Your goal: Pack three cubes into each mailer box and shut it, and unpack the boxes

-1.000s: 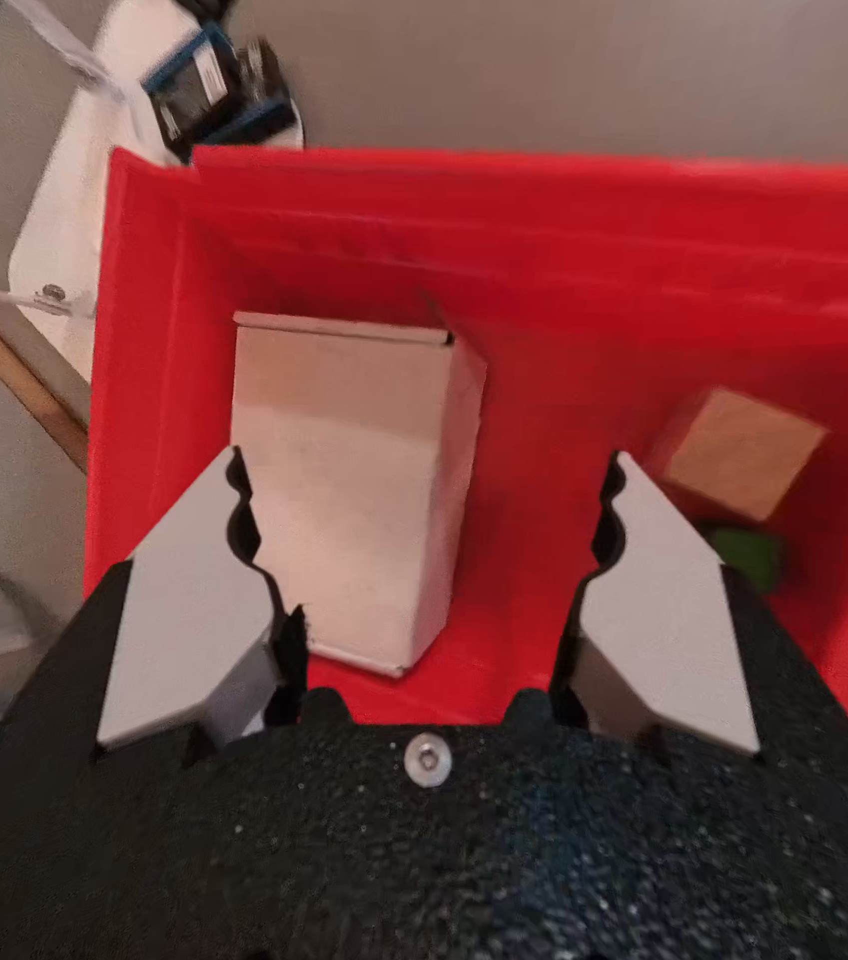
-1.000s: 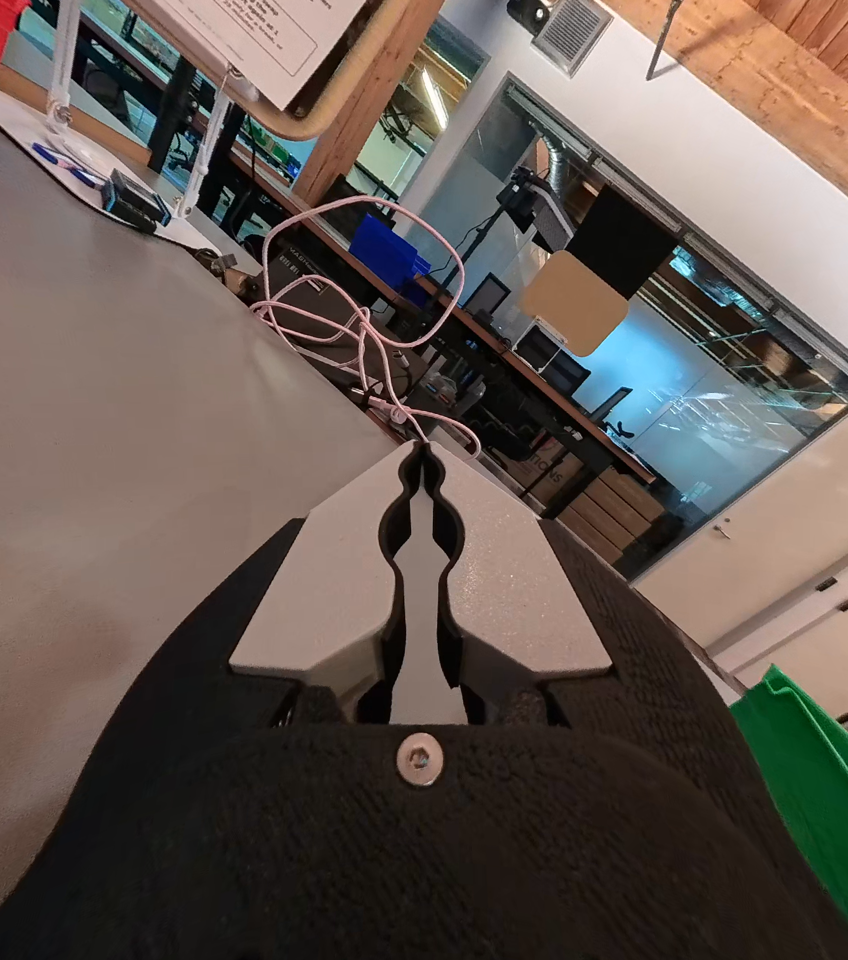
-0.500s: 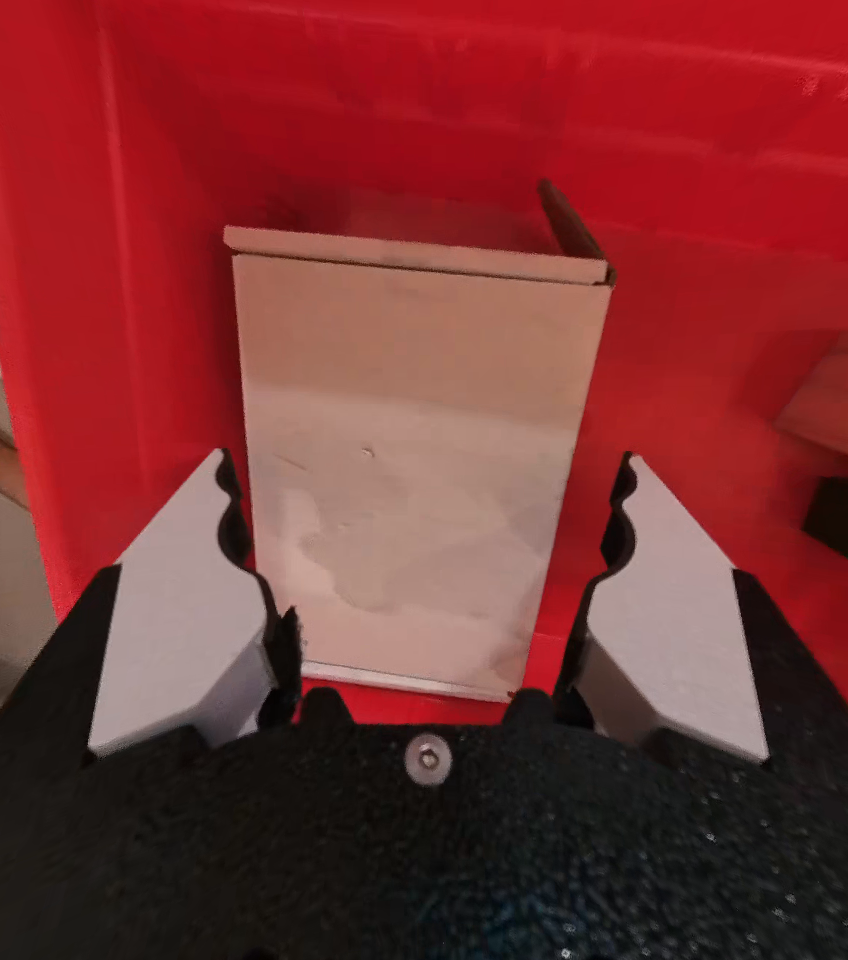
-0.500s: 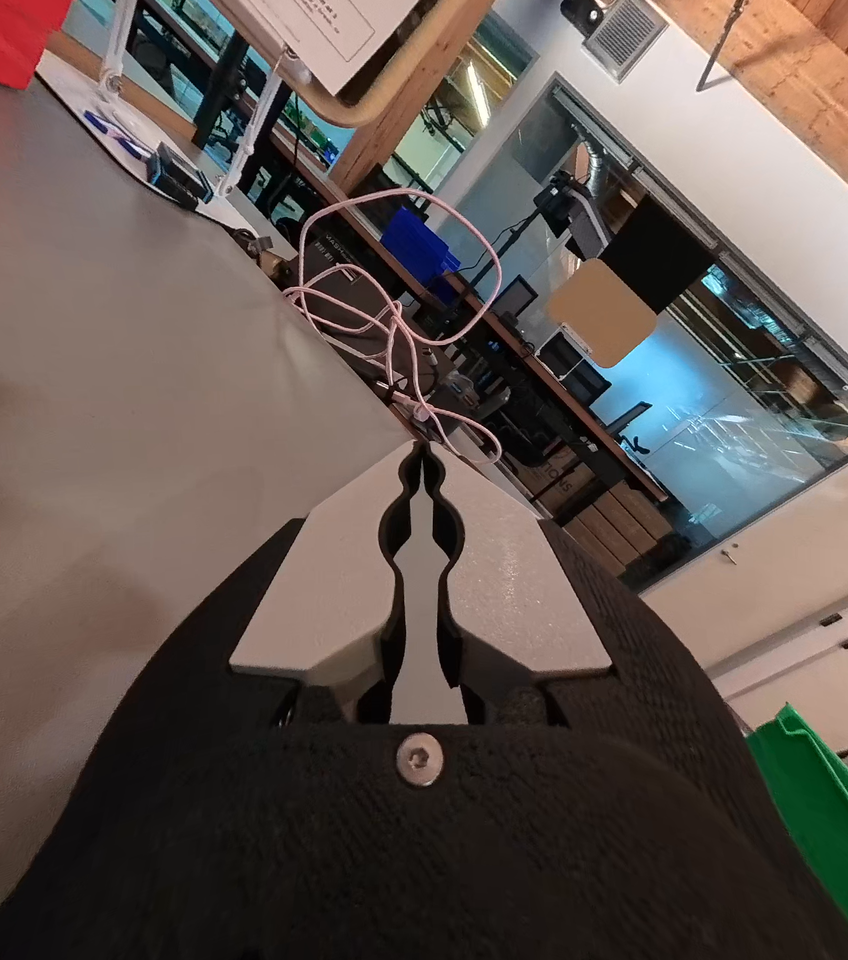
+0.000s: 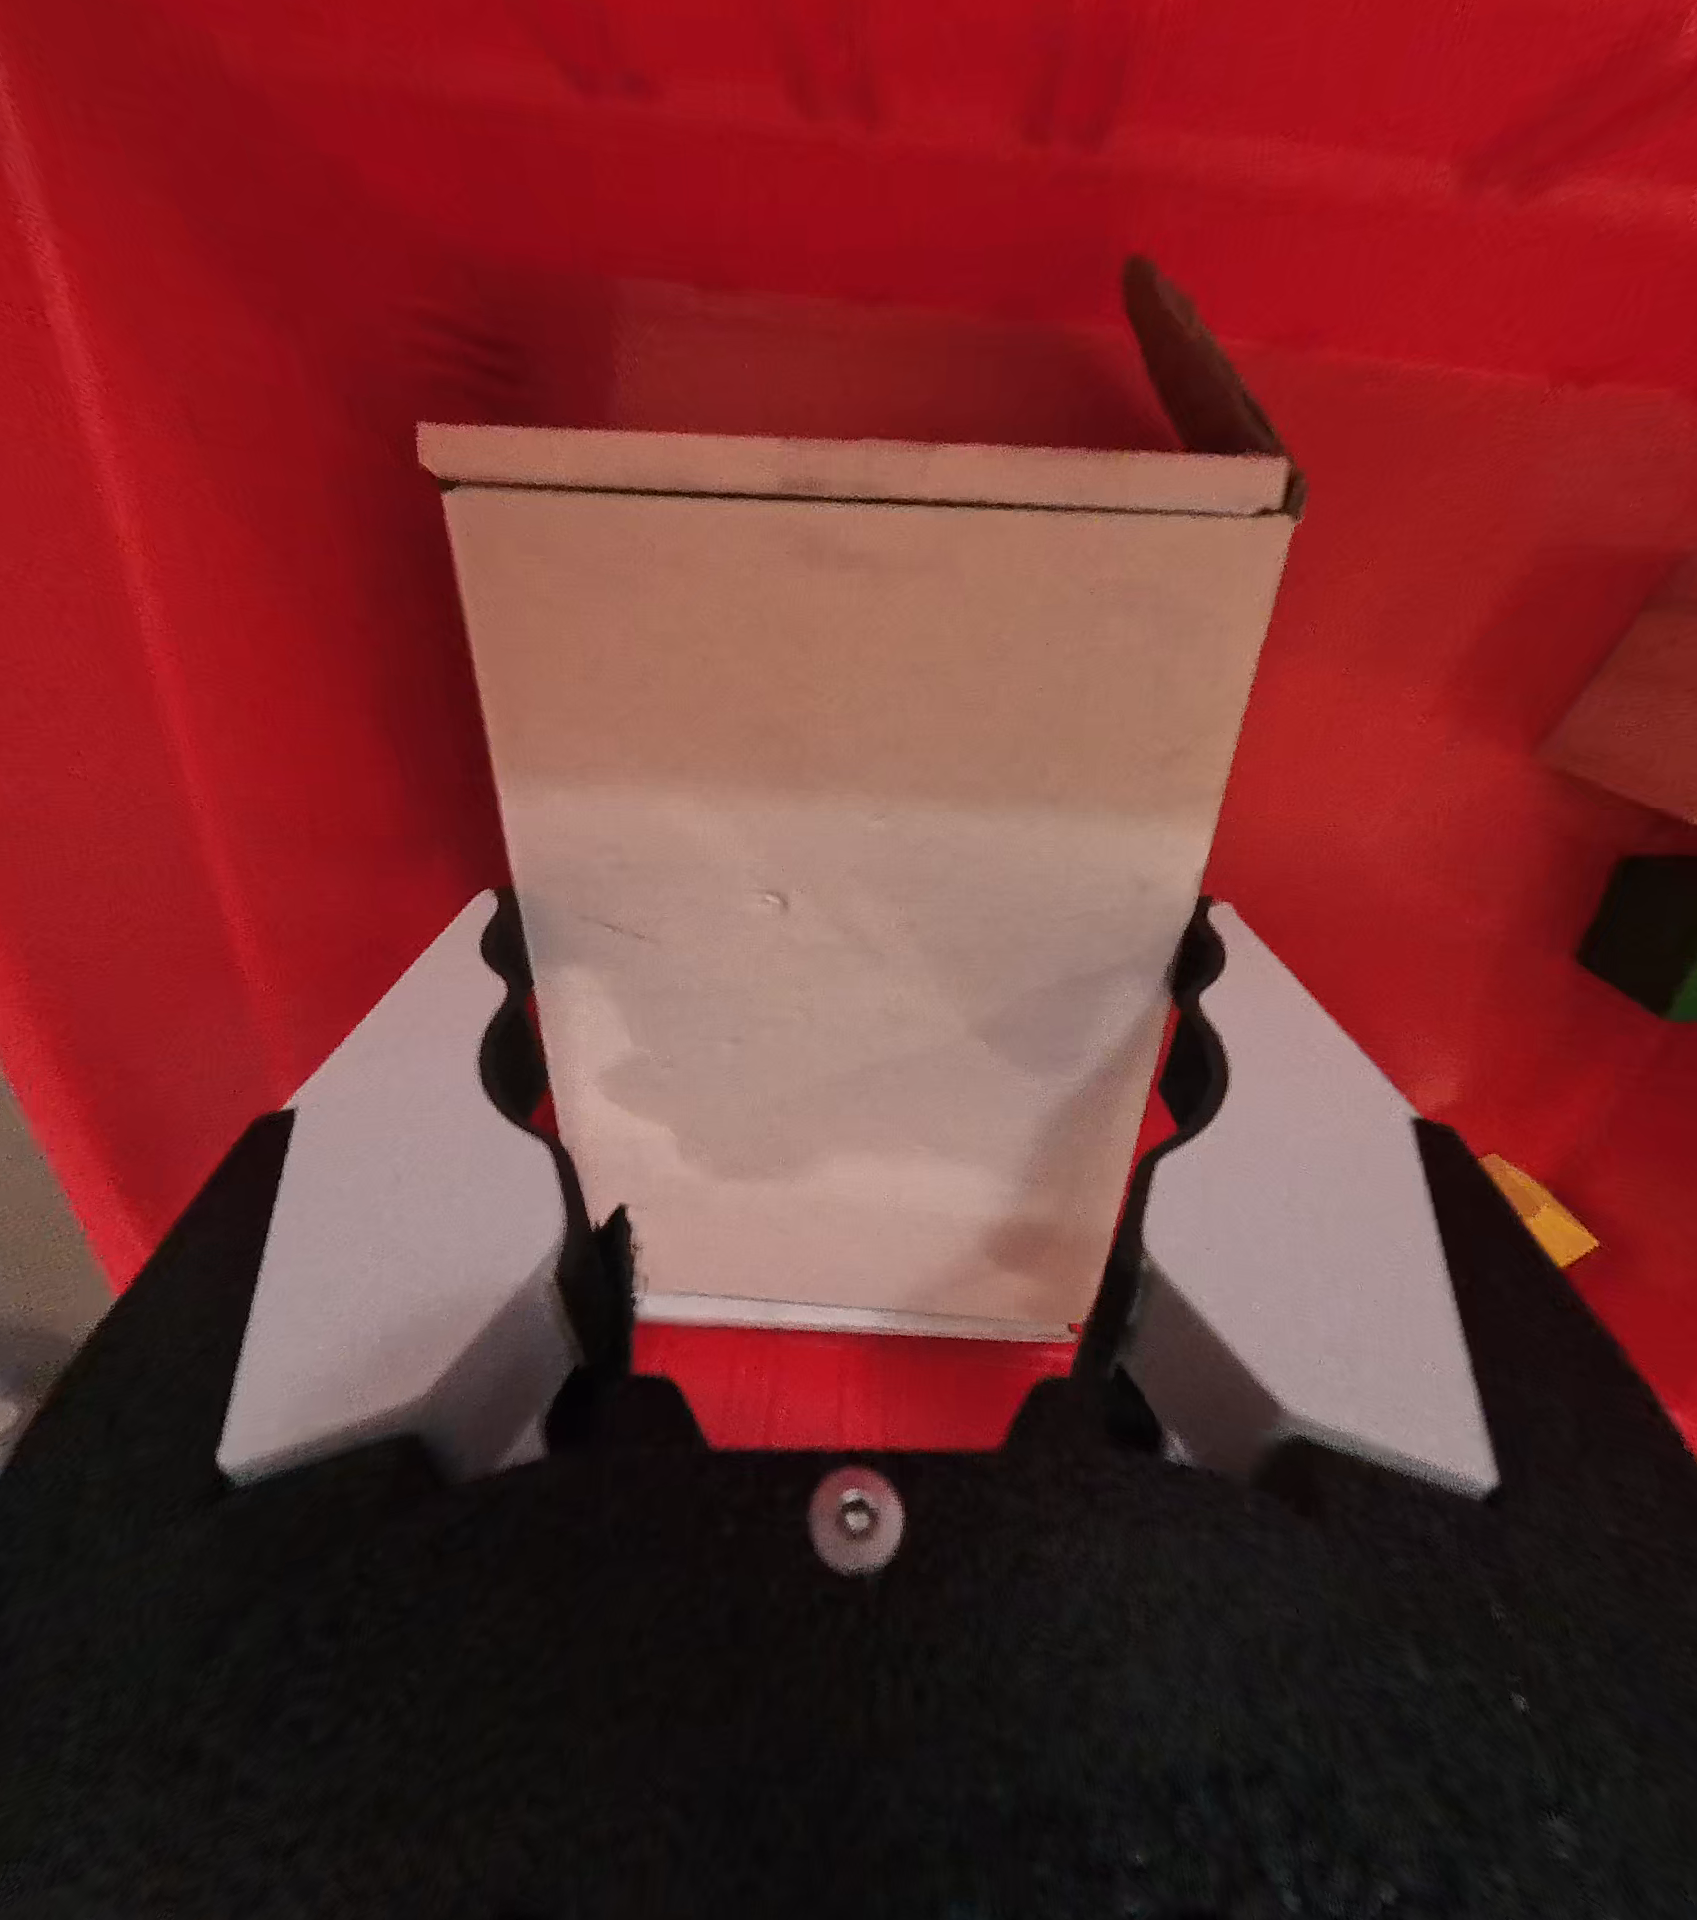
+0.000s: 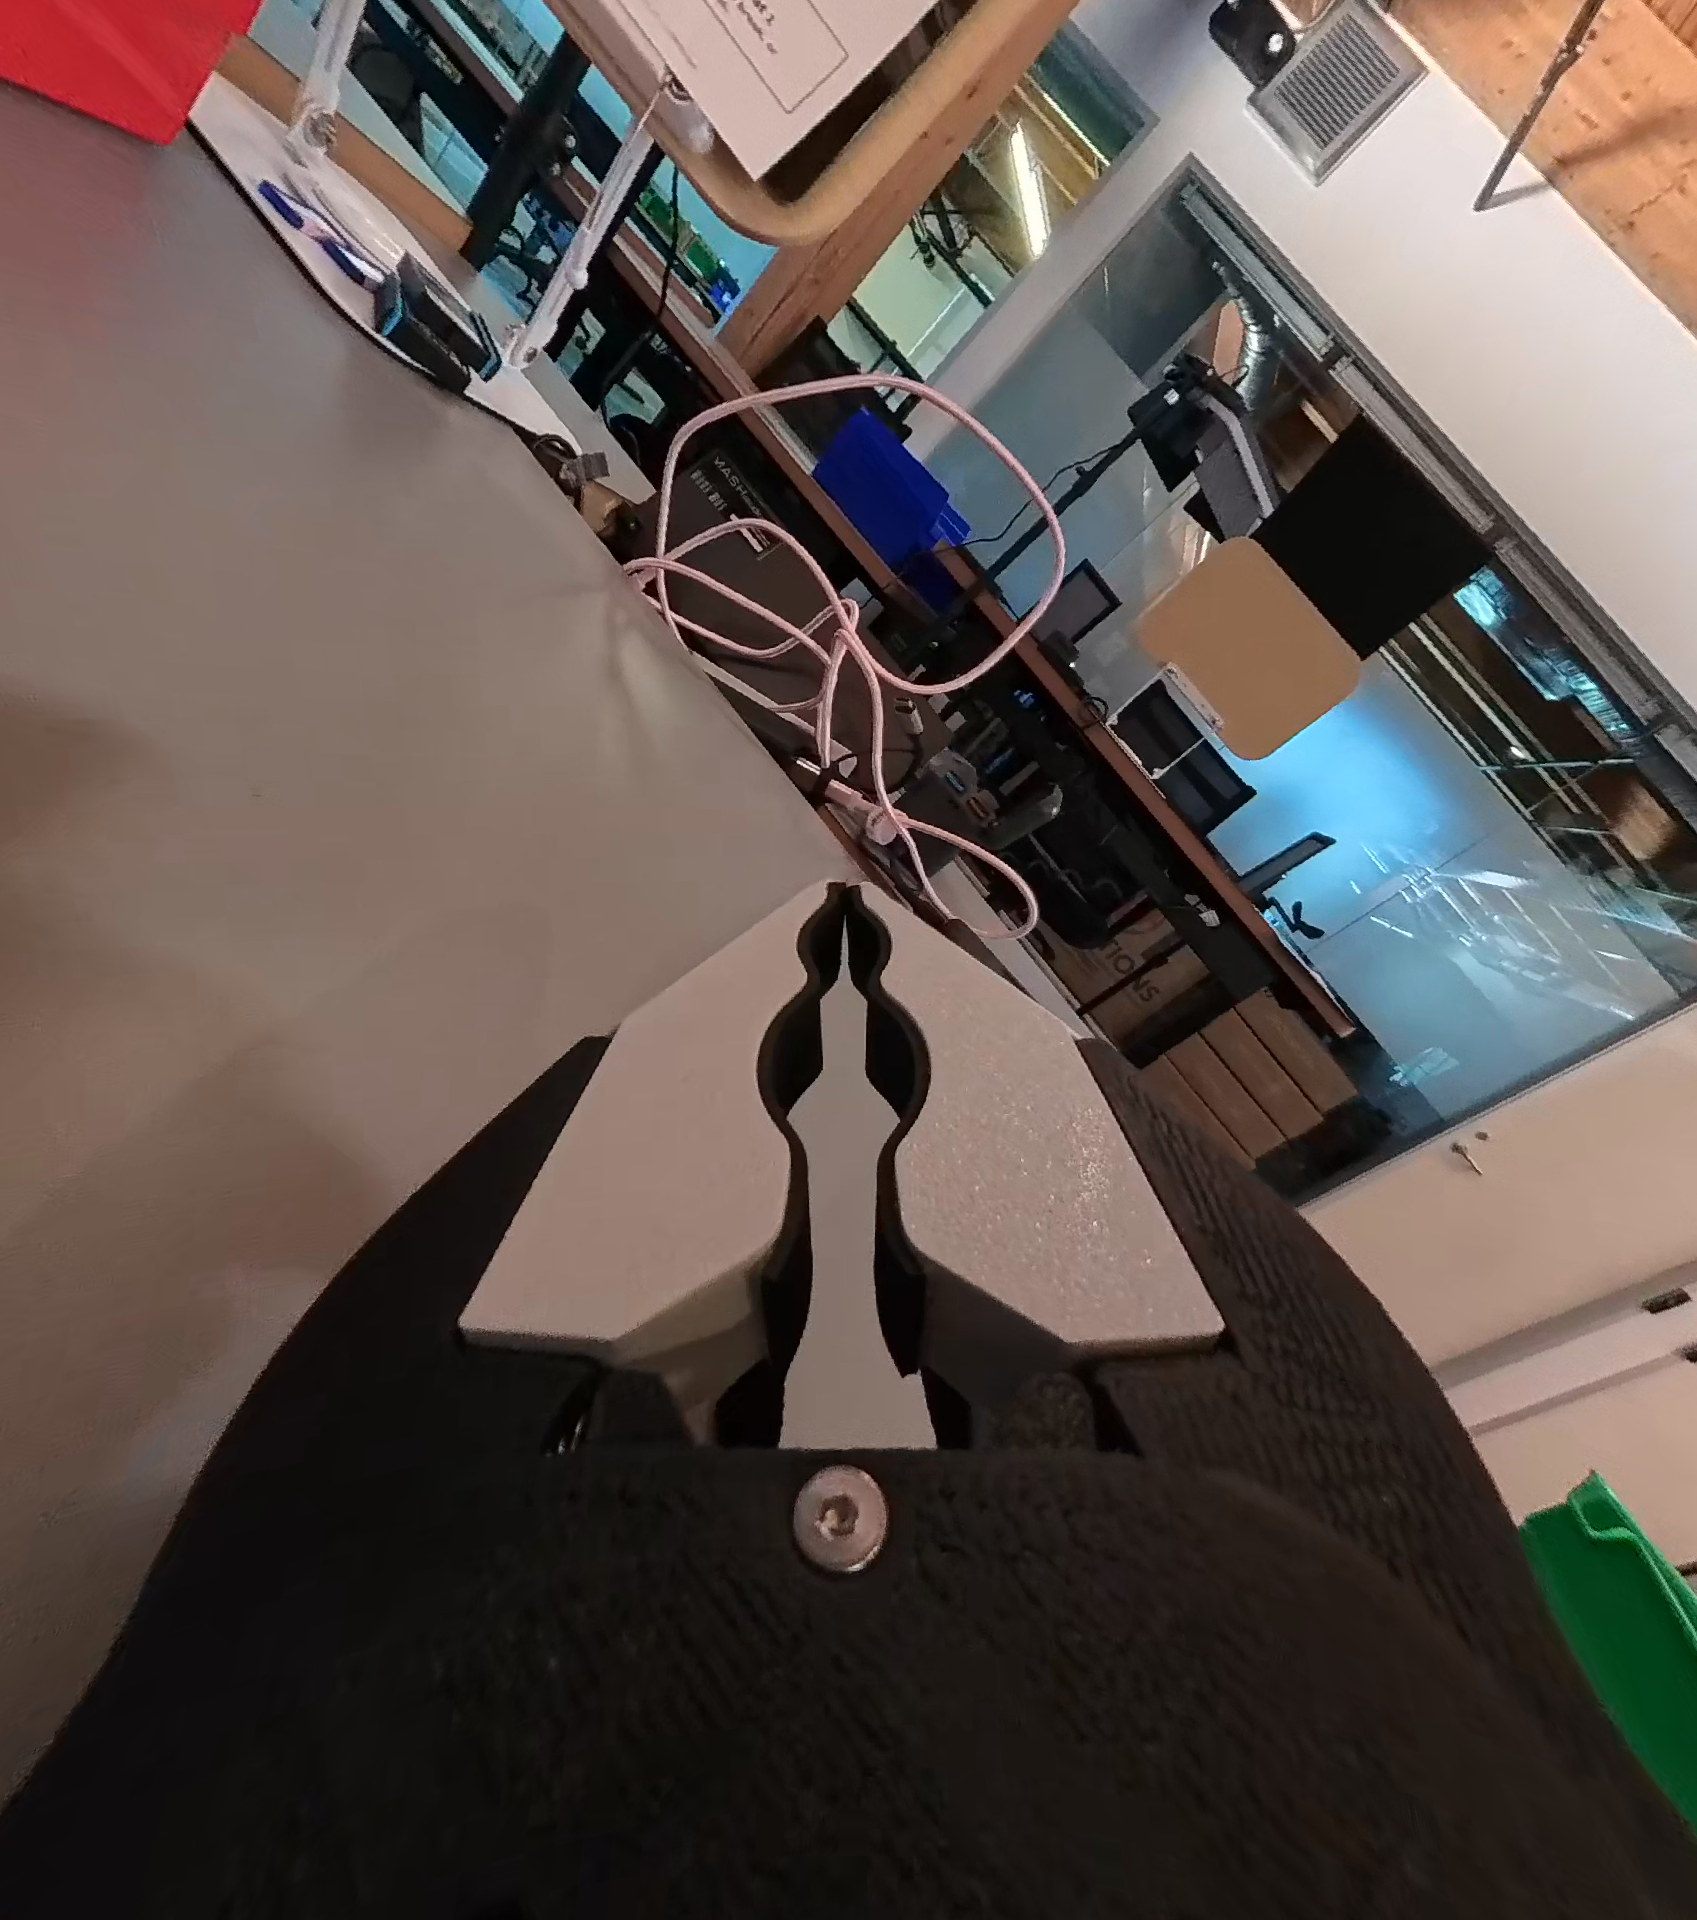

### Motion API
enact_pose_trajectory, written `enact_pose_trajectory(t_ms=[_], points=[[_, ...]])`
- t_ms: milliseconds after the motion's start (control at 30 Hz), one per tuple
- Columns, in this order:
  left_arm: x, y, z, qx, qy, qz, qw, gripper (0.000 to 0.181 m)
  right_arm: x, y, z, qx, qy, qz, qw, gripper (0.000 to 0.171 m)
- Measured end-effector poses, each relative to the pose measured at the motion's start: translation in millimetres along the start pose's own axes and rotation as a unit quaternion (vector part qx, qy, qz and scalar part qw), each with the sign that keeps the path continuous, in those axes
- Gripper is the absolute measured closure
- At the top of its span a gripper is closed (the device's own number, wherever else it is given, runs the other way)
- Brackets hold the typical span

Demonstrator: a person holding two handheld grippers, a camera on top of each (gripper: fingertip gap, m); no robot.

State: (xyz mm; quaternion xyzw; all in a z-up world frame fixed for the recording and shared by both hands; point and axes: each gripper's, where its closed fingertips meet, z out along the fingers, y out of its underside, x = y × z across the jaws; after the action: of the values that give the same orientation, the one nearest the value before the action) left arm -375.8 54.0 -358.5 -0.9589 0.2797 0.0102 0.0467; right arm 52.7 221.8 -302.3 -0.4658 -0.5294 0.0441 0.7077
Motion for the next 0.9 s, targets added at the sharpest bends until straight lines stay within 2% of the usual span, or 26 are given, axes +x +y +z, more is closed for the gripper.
enact_pose_trajectory(t_ms=[67,100,300,400,500,600,700,800,900], points=[[3.3,7.8,17.4,-0.027,0.011,-0.020,0.999,0.045,-1.8,0.1,0.3,-0.001,-0.004,-0.004,1.000,0.171],[2.9,10.7,24.0,-0.039,-0.001,-0.002,0.999,0.036,-2.5,0.0,0.4,-0.001,-0.005,-0.006,1.000,0.171],[3.3,14.9,13.5,-0.043,-0.034,0.050,0.997,0.039,-6.8,-1.2,0.9,0.001,-0.014,-0.013,1.000,0.171],[3.2,5.4,-25.3,-0.005,-0.077,0.060,0.995,0.039,-7.4,-2.7,0.8,0.005,-0.016,-0.010,1.000,0.171],[7.9,-13.0,-87.5,0.033,-0.131,0.075,0.988,0.039,-5.7,-4.0,1.1,0.008,-0.012,-0.003,1.000,0.171],[34.1,-57.9,-147.0,0.083,-0.158,0.108,0.978,0.039,2.7,-4.3,1.0,0.010,0.009,0.014,1.000,0.171],[86.2,-123.8,-173.8,0.127,-0.129,0.159,0.970,0.039,19.8,-2.2,-2.2,0.010,0.050,0.029,0.998,0.171],[150.4,-186.8,-156.6,0.141,-0.041,0.203,0.968,0.038,36.8,0.4,-7.8,0.013,0.086,0.039,0.995,0.171],[191.3,-234.7,-109.3,0.109,0.011,0.230,0.967,0.038,50.7,6.6,-13.2,0.008,0.112,0.036,0.993,0.171]])
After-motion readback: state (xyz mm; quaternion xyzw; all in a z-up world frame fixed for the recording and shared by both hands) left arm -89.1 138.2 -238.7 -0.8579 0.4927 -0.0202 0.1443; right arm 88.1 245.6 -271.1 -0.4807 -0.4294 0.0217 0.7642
